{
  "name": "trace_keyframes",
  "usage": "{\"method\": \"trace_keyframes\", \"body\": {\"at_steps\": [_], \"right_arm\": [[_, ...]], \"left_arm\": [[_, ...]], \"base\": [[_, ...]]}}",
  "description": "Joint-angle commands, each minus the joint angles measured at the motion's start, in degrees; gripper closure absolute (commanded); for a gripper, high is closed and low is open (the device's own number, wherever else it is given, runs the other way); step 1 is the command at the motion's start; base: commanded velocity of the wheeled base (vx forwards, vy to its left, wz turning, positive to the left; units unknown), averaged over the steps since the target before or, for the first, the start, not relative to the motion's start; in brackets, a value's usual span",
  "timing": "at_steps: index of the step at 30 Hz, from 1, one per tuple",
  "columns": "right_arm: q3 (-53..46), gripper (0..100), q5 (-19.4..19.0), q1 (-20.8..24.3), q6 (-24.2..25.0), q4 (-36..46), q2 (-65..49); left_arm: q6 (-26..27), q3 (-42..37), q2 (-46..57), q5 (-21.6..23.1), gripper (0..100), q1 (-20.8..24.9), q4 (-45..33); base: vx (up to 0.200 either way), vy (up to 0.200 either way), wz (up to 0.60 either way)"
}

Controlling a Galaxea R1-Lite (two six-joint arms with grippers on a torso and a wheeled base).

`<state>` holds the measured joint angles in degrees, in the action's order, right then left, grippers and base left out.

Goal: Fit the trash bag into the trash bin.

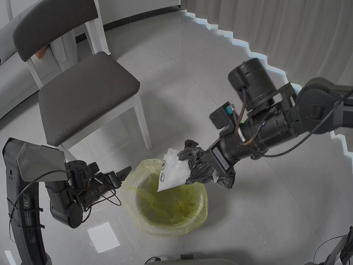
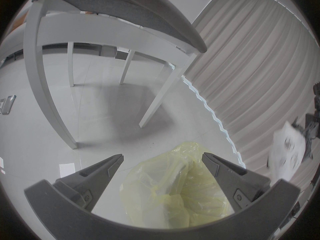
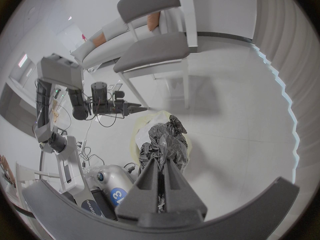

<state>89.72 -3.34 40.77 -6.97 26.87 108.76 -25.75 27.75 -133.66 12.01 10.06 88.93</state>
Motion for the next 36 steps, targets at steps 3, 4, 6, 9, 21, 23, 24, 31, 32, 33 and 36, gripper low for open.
{"method": "trace_keyframes", "body": {"at_steps": [3,4,6,9,21,23,24,31,32,33,36], "right_arm": [[-2.97,100,0.7,3.62,0.03,-3.23,8.22],[-2.8,100,0.79,3.71,0.03,-3.4,9.36],[-2.27,100,0.88,3.71,0.03,-3.84,11.38],[-1.22,100,0.88,3.71,0.12,-4.81,14.02],[5.02,100,1.58,3.88,0.91,-4.46,22.9],[5.9,100,1.67,3.44,0.91,-4.37,24.3],[6.34,100,1.67,2.92,0.91,-4.28,24.92],[8.28,100,1.67,0.72,0.82,-4.19,27.55],[9.33,100,1.67,0.72,0.73,-4.19,28.52],[10.03,100,1.67,0.72,0.73,-4.1,29.14],[12.85,100,1.67,0.89,0.29,-3.75,31.6]], "left_arm": [[-0.01,-0.76,3.58,-0.05,0,-0.21,1.07],[-0.01,-0.94,3.58,-0.05,0,-0.3,1.07],[-0.01,-1.03,3.49,0.03,0,-0.57,1.07],[-0.09,-1.03,3.14,0.03,0,-0.57,1.07],[-0.09,-1.03,2.79,0.03,0,-1.18,1.07],[-0.09,-1.03,2.79,0.03,0,-1.18,1.07],[-0.09,-1.11,2.88,0.03,0,-1.27,1.07],[-0.09,-1.11,2.79,0.03,0,-1.27,1.07],[-0.09,-1.11,2.7,0.03,0,-1.18,1.07],[-0.09,-1.03,2.61,0.03,0,-1.18,1.07],[-0.09,-0.85,2.44,0.03,0,-1.09,1.07]], "base": [[0.0,0.0,0.0],[0.0,0.0,0.0],[0.0,0.0,0.0],[0.0,0.0,0.0],[0.0,0.0,0.0],[0.0,0.0,0.0],[0.0,0.0,0.0],[0.0,0.0,0.0],[0.0,0.0,0.0],[0.0,0.0,0.0],[0.0,0.0,0.0]]}}
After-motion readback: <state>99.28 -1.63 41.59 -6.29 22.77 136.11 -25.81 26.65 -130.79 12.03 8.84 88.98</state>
